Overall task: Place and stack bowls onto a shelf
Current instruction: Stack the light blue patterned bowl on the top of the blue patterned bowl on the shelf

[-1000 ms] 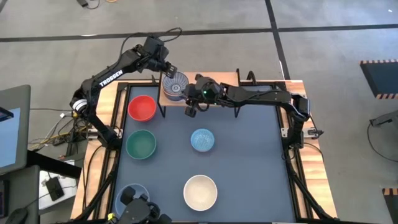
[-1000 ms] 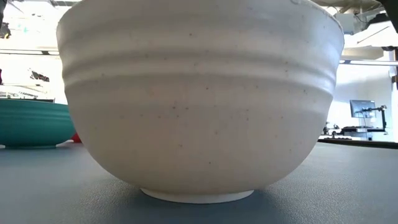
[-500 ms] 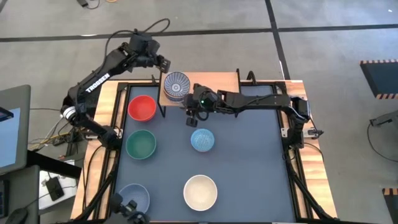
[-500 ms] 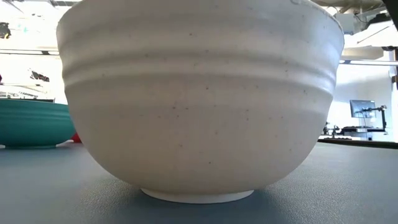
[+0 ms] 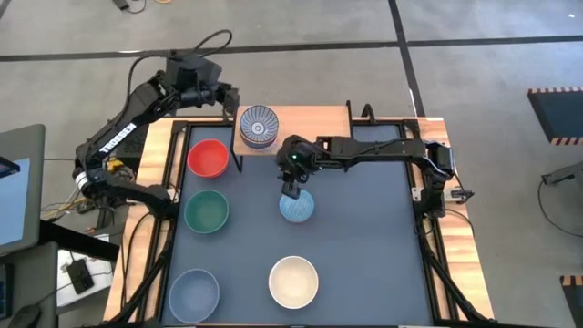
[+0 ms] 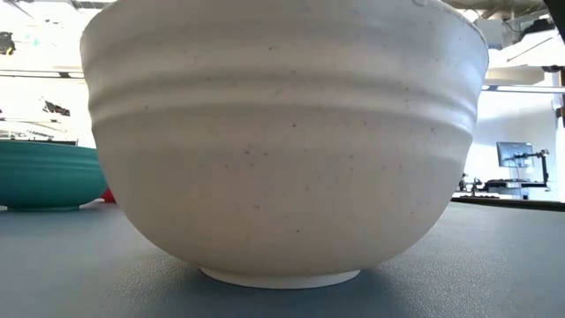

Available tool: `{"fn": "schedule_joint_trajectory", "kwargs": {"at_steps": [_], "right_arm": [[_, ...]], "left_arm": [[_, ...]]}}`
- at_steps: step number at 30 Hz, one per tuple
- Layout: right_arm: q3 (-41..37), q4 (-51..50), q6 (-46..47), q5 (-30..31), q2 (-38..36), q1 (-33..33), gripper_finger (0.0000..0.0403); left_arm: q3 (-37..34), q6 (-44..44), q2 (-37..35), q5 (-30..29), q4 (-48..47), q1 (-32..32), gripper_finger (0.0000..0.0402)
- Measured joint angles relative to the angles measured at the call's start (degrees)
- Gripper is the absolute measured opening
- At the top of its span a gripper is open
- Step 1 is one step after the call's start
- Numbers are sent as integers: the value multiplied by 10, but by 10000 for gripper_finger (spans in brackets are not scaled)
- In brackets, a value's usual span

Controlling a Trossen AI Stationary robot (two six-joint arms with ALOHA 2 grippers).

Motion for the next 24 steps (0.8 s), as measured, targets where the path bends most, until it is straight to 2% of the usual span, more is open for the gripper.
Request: {"fn": "schedule_joint_trajectory", "kwargs": {"at_steps": [7,10,17,24], "right_arm": [[-66,-54,0,-8,-1,4,223],[-106,-51,1,-9,-1,4,235],[-167,4,17,-10,-1,-2,218],[-205,41,32,-14,0,-13,174]], "left_arm": [[0,-13,10,-56,-107,-67,116],[0,-24,19,-73,-148,-88,116],[0,-40,20,-97,-165,-117,116],[0,-72,19,-105,-167,-124,116]]}}
